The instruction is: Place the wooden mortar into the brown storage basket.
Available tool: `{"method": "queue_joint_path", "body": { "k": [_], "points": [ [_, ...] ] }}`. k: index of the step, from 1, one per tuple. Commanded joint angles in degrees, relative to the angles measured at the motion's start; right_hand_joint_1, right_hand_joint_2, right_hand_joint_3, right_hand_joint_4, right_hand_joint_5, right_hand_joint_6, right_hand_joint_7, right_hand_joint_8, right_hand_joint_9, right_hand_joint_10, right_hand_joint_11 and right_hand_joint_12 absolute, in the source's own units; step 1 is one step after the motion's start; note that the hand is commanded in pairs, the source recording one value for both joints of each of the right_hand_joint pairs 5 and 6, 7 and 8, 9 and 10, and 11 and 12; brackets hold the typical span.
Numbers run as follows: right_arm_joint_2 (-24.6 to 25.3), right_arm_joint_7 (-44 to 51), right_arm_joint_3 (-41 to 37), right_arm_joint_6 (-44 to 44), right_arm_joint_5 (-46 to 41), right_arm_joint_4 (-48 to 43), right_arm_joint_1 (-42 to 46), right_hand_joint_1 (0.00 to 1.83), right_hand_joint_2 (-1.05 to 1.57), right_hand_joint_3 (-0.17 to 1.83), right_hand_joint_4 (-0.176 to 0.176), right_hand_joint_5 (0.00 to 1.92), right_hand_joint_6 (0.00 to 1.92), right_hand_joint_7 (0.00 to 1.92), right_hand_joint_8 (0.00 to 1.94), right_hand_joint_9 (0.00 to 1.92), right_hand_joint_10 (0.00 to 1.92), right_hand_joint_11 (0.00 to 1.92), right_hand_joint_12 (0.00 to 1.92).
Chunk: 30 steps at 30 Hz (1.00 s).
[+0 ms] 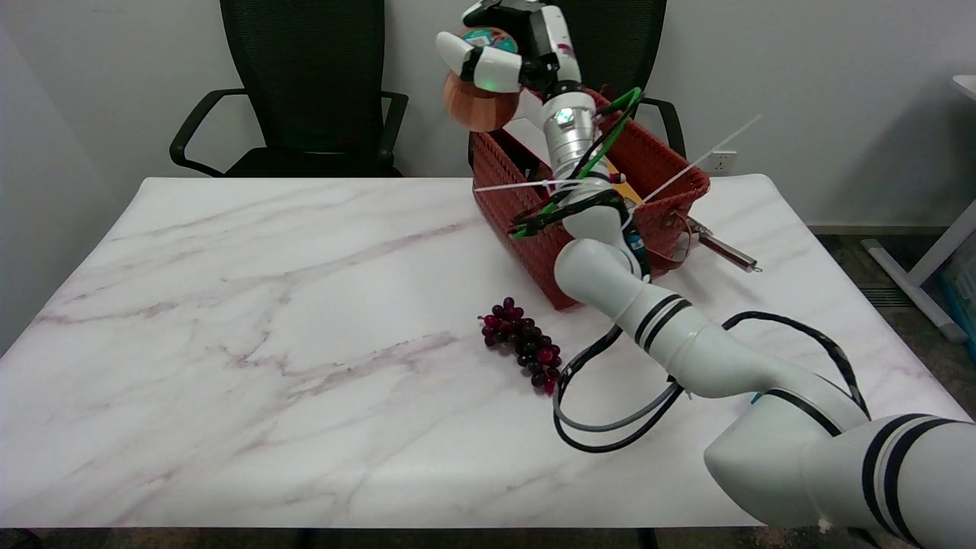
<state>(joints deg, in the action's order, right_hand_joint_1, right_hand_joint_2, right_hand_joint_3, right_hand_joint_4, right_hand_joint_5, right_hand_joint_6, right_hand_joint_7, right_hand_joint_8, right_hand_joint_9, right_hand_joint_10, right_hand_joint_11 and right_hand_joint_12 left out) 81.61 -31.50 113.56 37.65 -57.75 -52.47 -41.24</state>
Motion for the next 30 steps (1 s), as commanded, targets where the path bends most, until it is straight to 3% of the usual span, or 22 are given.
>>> {"method": "queue_joint_path", "body": {
  "k": [1,11,16,30],
  "points": [
    [-5.49,0.62,-7.17,0.35,-0.62,7.22,-1.88,1.31,1.16,1.05,0.0,1.26,1.26,1.49,1.49,1.37,1.37,1.19,1.19],
    [-5.29,0.68,-6.61,-5.27,-0.4,22.98,-9.67,1.31,1.17,1.03,0.0,1.25,1.25,1.49,1.49,1.37,1.37,1.19,1.19],
    [-5.97,7.29,-6.05,-10.27,-0.59,23.76,-10.83,1.31,1.16,1.03,0.0,1.23,1.23,1.48,1.48,1.36,1.36,1.17,1.17],
    [-8.41,19.96,-6.69,-10.37,-0.88,19.58,-6.73,1.37,1.09,1.26,0.0,1.19,1.19,1.48,1.48,1.37,1.37,1.13,1.13]
  ]
}}
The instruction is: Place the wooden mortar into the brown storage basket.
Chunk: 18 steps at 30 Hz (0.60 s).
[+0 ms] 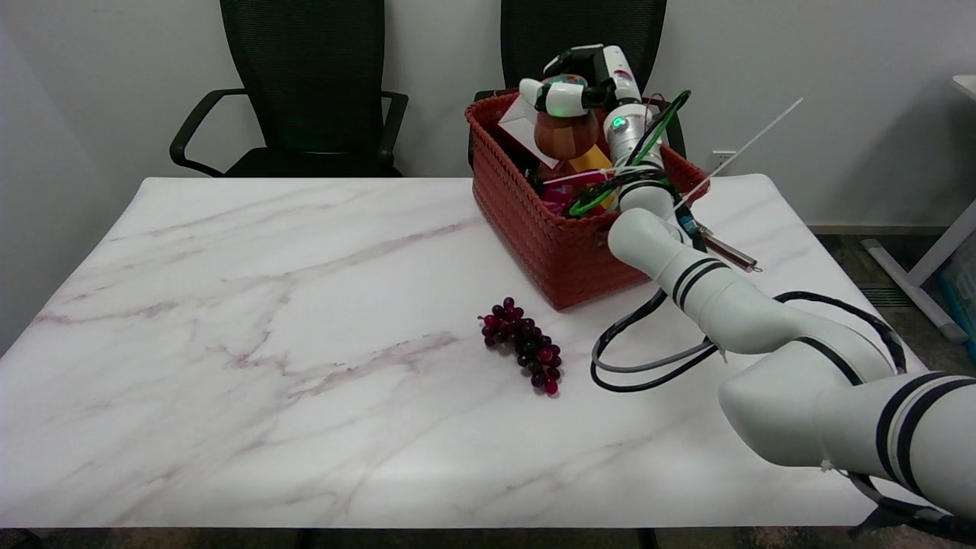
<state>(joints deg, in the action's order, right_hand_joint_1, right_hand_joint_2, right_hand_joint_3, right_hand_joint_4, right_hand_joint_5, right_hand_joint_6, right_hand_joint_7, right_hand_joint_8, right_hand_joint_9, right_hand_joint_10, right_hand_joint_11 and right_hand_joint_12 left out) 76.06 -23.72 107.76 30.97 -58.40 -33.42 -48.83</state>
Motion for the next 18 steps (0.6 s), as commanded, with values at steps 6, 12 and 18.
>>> {"method": "queue_joint_path", "body": {
  "k": [6,12,18],
  "points": [
    [-4.59,14.49,-1.27,-3.06,-0.39,-6.45,4.17,1.4,0.65,1.39,0.0,0.86,0.86,1.21,1.21,1.1,1.1,0.97,0.97],
    [-6.24,19.31,-3.56,-3.05,-3.05,-14.45,8.92,1.38,-0.11,1.53,0.0,0.0,0.0,0.15,0.15,0.01,0.01,0.0,0.0],
    [-8.25,27.8,-3.93,1.42,-9.57,-21.8,13.97,1.36,-0.23,1.47,0.0,0.0,0.0,0.0,0.0,0.0,0.0,0.0,0.0]
  ]
}}
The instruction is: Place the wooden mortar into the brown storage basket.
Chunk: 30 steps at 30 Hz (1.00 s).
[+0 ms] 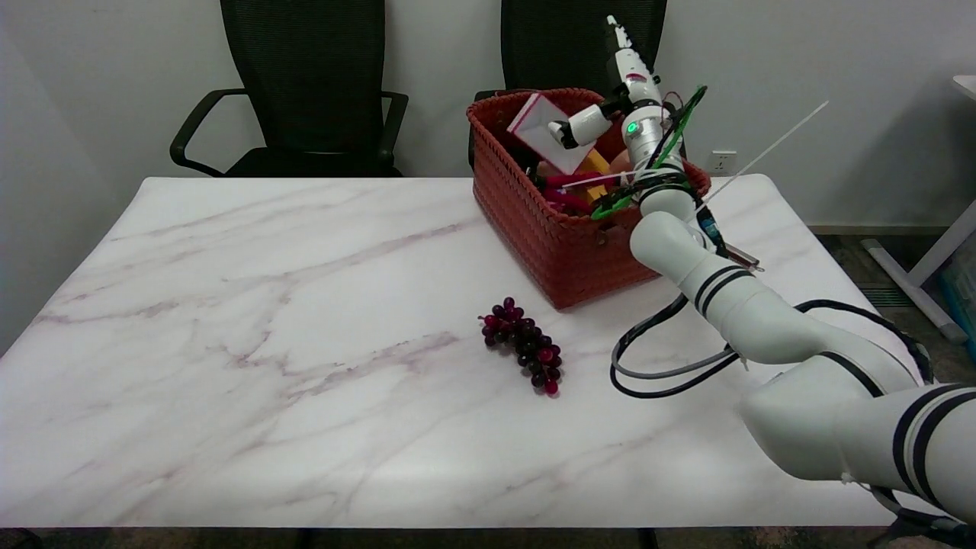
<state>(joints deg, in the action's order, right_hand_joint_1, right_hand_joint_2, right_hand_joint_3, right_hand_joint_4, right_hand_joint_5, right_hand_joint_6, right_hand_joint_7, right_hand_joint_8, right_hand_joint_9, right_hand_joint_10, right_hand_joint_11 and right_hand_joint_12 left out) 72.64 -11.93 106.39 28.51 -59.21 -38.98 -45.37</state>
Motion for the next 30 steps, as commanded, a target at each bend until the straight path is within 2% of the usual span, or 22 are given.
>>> {"method": "queue_joint_path", "body": {
  "k": [1,6,12,20,30],
  "points": [
    [-5.04,17.13,-2.56,5.53,-8.88,-17.55,11.55,1.36,-0.22,1.46,0.0,0.0,0.0,0.0,0.0,0.0,0.0,0.0,0.0],
    [-6.73,25.78,-2.42,16.76,-8.61,-27.7,19.33,1.36,-0.2,1.4,0.0,0.01,0.01,0.0,0.0,0.0,0.0,0.0,0.0],
    [-7.86,38.83,-5.4,25.94,-8.66,-39.64,31.27,1.35,-0.07,1.4,0.0,0.07,0.07,0.0,0.0,0.02,0.02,0.0,0.0],
    [-7.76,44.63,-6.02,39.46,-7.59,-48.73,46.19,1.35,0.03,1.38,0.0,0.06,0.06,0.0,0.0,0.05,0.05,0.0,0.0],
    [-7.0,45.85,1.51,56.16,-5.55,-51.82,54.16,1.35,0.12,1.38,0.0,0.05,0.05,0.0,0.0,0.08,0.08,0.0,0.0]
  ]
}}
